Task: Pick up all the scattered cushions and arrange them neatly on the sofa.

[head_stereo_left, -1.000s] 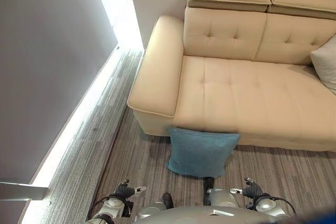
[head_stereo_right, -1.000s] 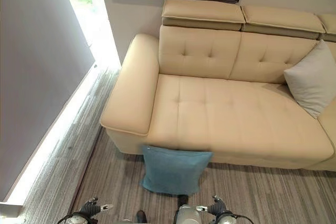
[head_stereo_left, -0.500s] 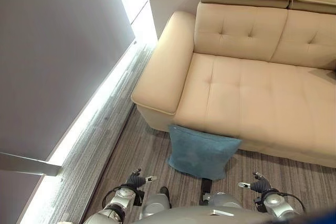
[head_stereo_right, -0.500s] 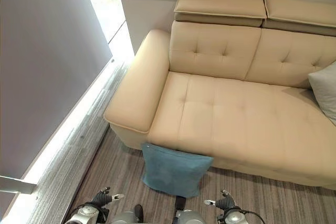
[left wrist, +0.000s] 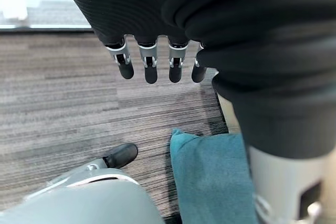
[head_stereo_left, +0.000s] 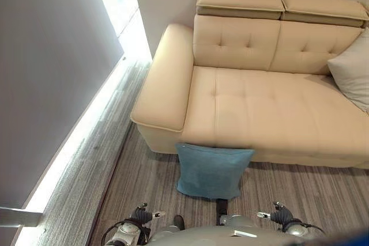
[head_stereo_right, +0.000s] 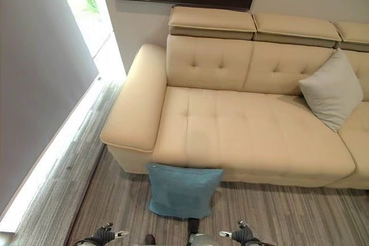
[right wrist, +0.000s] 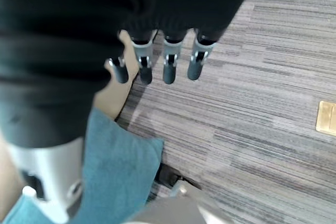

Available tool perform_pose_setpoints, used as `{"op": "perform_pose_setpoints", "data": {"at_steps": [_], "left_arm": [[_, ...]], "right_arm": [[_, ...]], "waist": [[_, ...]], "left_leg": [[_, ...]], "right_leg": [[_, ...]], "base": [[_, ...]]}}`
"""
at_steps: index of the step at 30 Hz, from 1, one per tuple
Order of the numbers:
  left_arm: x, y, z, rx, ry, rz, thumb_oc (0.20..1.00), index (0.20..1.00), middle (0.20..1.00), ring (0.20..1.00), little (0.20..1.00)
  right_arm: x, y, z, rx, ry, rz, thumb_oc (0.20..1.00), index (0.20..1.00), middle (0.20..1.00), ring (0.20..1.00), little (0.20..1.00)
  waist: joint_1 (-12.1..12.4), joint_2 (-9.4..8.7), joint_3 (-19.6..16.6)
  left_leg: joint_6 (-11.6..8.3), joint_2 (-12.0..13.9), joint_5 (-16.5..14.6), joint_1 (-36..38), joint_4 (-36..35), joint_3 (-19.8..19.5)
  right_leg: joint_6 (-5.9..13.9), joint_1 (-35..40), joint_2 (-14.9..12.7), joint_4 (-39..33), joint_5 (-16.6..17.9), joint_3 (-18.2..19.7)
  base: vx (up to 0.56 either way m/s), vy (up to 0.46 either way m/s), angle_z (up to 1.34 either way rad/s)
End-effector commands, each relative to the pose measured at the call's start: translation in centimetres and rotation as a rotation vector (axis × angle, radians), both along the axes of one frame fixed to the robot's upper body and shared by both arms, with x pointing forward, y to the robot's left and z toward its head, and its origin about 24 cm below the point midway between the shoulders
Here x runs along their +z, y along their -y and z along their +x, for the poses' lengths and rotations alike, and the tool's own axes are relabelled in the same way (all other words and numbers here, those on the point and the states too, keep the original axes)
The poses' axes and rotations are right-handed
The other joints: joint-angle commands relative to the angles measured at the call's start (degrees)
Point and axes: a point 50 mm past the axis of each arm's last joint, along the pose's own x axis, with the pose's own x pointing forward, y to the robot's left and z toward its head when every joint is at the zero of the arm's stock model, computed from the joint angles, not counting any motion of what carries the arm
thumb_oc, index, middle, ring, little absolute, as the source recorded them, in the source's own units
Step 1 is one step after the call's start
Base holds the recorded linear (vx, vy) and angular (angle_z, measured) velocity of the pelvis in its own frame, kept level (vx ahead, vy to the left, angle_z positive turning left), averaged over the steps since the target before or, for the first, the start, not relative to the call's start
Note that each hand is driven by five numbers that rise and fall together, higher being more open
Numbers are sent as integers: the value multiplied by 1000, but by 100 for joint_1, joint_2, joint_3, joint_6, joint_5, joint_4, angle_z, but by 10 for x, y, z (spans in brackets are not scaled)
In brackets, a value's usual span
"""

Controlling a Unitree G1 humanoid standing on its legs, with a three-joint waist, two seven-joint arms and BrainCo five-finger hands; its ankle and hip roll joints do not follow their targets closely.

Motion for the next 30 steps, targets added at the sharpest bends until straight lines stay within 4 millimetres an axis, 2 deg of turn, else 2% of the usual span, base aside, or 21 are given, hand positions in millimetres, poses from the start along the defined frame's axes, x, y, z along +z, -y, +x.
{"op": "perform_pose_setpoints", "data": {"at_steps": [1, 8, 12, 14, 15, 16, 17, 21, 22, 23, 24, 25, 26, 27, 28, 30], "left_arm": [[9, -5, 26, 9, 80, 19, 1000, 1000, 1000, 1000, 1000], [10, -2, 31, 17, 107, 9, 1000, 1000, 1000, 1000, 1000], [20, -1, 52, 81, 213, -3, 1000, 1000, 1000, 1000, 1000], [29, -1, 69, 117, 296, 2, 1000, 1000, 1000, 1000, 1000], [29, -1, 70, 117, 297, 2, 1000, 1000, 1000, 1000, 1000], [35, 0, 81, 130, 346, 4, 1000, 1000, 1000, 1000, 1000], [50, 1, 105, 157, 456, 15, 1000, 1000, 1000, 1000, 1000], [79, 4, 144, 179, 616, 35, 1000, 1000, 1000, 1000, 1000], [95, 7, 164, 185, 700, 34, 1000, 1000, 1000, 1000, 1000], [103, 8, 173, 186, 732, 31, 1000, 1000, 1000, 1000, 1000], [113, 10, 183, 178, 769, 35, 1000, 1000, 1000, 1000, 1000], [144, 15, 212, 166, 893, 42, 1000, 1000, 1000, 1000, 1000], [155, 17, 220, 163, 929, 47, 1000, 1000, 1000, 1000, 1000], [177, 24, 237, 167, 1009, 36, 1000, 1000, 1000, 1000, 1000], [189, 23, 244, 169, 1044, 36, 1000, 1000, 1000, 1000, 1000], [232, 27, 267, 161, 1183, 33, 1000, 1000, 1000, 1000, 1000]], "right_arm": [[14, 8, 33, 75, 89, -50, 1000, 1000, 1000, 1000, 1000], [14, 15, 26, 52, 84, -62, 1000, 1000, 1000, 1000, 1000], [23, 19, 42, 31, 168, -75, 1000, 1000, 1000, 1000, 1000], [34, 24, 59, 29, 243, -116, 1000, 1000, 1000, 1000, 1000], [34, 24, 59, 29, 243, -116, 1000, 1000, 1000, 1000, 1000], [41, 26, 70, 35, 284, -148, 1000, 1000, 1000, 1000, 1000], [56, 28, 90, 23, 372, -185, 1000, 1000, 1000, 1000, 1000], [87, 27, 131, -23, 555, -222, 1000, 1000, 1000, 1000, 1000], [107, 23, 151, -32, 662, -238, 1000, 1000, 1000, 1000, 1000], [115, 22, 159, -38, 701, -246, 1000, 1000, 1000, 1000, 1000], [125, 22, 168, -47, 742, -262, 1000, 1000, 1000, 1000, 1000], [160, 14, 197, -81, 904, -272, 1000, 1000, 1000, 1000, 1000], [172, 11, 205, -98, 956, -273, 1000, 1000, 1000, 1000, 1000], [196, 9, 221, -126, 1046, -289, 1000, 1000, 1000, 1000, 1000], [209, 8, 228, -136, 1094, -293, 1000, 1000, 1000, 1000, 1000], [249, 2, 246, -167, 1235, -303, 1000, 1000, 1000, 1000, 1000]], "waist": [[59, 226, 448], [17, 213, 385], [-12, 235, 565], [-26, 244, 756], [-29, 245, 746], [-32, 254, 861], [-42, 280, 1080], [-54, 355, 1243], [-70, 376, 1338], [-82, 384, 1376], [-94, 392, 1411], [-135, 425, 1527], [-139, 444, 1515], [-156, 464, 1548], [-170, 473, 1560], [-208, 509, 1514]], "left_leg": [[-122, -26, -500, -306, 443, -378], [-231, -7, -508, -257, 473, -488], [-278, 26, -473, -377, 479, -565], [-290, 36, -437, -657, 566, -582], [-290, 36, -439, -678, 575, -584], [-295, 55, -411, -917, 663, -593], [-307, 73, -340, -1390, 822, -619], [-324, 69, -223, -2418, 1191, -623], [-326, 47, -192, -2903, 1378, -611], [-328, 49, -177, -3173, 1483, -613], [-365, 76, -333, -3369, 1623, -633], [-357, 109, -326, -4177, 1959, -647], [-357, 129, -330, -4486, 2082, -654], [-349, 145, -341, -4955, 2264, -672], [-347, 158, -361, -5196, 2365, -682], [-333, 195, -466, -6007, 2802, -736]], "right_leg": [[204, 499, -132, 942, -843, 39], [35, 777, -48, 481, -888, -133], [-6, 711, -18, 425, -894, -193], [-21, 418, -27, 520, -887, -195], [-21, 399, -28, 529, -890, -196], [-37, 165, -46, 634, -884, -197], [-76, -338, -79, 870, -858, -176], [-154, -1375, -186, 1352, -846, -199], [-180, -1911, -235, 1593, -836, -180], [-189, -2161, -255, 1680, -843, -176], [-162, -2363, -269, 1845, -1010, -142], [-166, -3167, -343, 2181, -1004, -85], [-172, -3466, -382, 2292, -1011, -57], [-171, -3932, -415, 2514, -1027, -28], [-175, -4181, -430, 2625, -1044, 4], [-193, -5002, -507, 3108, -1154, 98]], "base": [[29, -51, -36], [84, -81, 16], [-16, -46, 10], [-140, -19, 5], [-171, -14, 4], [-256, 4, 7], [-332, 13, 9], [-216, 29, 7], [-203, 27, 10], [-139, 20, 2], [-186, 21, 1], [-172, 33, 6], [-234, 59, 8], [-94, 25, 6], [-88, 0, 0], [-49, -25, 5]]}}
